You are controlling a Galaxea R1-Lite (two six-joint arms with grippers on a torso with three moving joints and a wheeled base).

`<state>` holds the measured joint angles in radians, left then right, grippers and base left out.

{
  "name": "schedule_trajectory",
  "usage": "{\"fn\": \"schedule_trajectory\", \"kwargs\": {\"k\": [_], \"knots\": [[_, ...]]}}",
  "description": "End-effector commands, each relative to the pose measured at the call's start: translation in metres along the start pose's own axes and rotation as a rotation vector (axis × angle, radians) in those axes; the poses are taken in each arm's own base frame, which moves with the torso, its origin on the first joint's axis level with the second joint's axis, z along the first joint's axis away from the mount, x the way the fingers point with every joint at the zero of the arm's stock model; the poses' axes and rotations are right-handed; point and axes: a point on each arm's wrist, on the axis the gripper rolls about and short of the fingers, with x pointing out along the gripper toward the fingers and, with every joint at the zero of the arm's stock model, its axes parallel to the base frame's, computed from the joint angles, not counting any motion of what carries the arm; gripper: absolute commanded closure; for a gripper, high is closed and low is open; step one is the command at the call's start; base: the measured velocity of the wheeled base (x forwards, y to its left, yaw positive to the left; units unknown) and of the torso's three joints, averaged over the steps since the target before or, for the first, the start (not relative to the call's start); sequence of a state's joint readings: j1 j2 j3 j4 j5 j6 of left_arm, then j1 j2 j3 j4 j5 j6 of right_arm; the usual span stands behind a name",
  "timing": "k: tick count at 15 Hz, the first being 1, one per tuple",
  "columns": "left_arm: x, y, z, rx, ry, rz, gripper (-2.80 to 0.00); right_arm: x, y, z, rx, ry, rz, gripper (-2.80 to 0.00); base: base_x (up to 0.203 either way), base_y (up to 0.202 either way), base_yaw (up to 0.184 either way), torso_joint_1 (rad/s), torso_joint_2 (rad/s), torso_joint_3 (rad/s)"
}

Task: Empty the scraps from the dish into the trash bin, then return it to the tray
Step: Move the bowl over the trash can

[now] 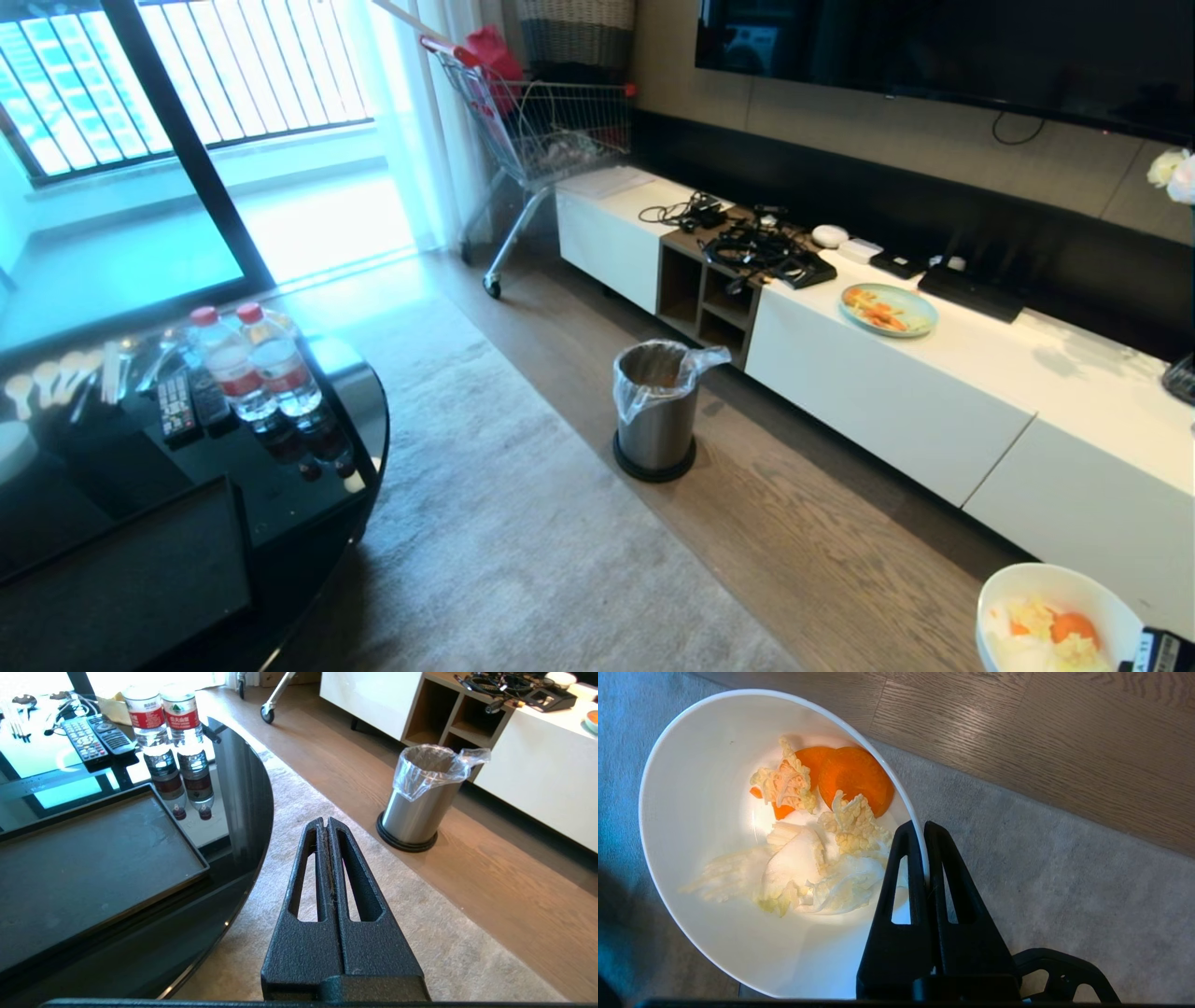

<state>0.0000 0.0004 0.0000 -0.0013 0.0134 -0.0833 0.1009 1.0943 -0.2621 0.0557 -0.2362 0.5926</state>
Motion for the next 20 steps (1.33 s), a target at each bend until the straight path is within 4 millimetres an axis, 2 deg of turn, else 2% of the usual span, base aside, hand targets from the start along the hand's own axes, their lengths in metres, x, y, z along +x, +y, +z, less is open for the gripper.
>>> {"fn": "schedule_trajectory", "kwargs": {"k": [1,20], "knots": [[0.0000,0.0000,0.0000,-0.001,-0.001,0.000,0.00,-0.0007,0.0000,0.0003,0.002,-0.005,0.001,0.00,0.000,0.000,0.000,0.000,0.00,0.000],[0.0000,0.0000,0.0000,0.000,-0.001,0.000,0.00,-0.0015,-0.0015,-0.0017,0.001,-0.004,0.005,0.00,0.000,0.000,0.000,0.000,0.00,0.000]]}}
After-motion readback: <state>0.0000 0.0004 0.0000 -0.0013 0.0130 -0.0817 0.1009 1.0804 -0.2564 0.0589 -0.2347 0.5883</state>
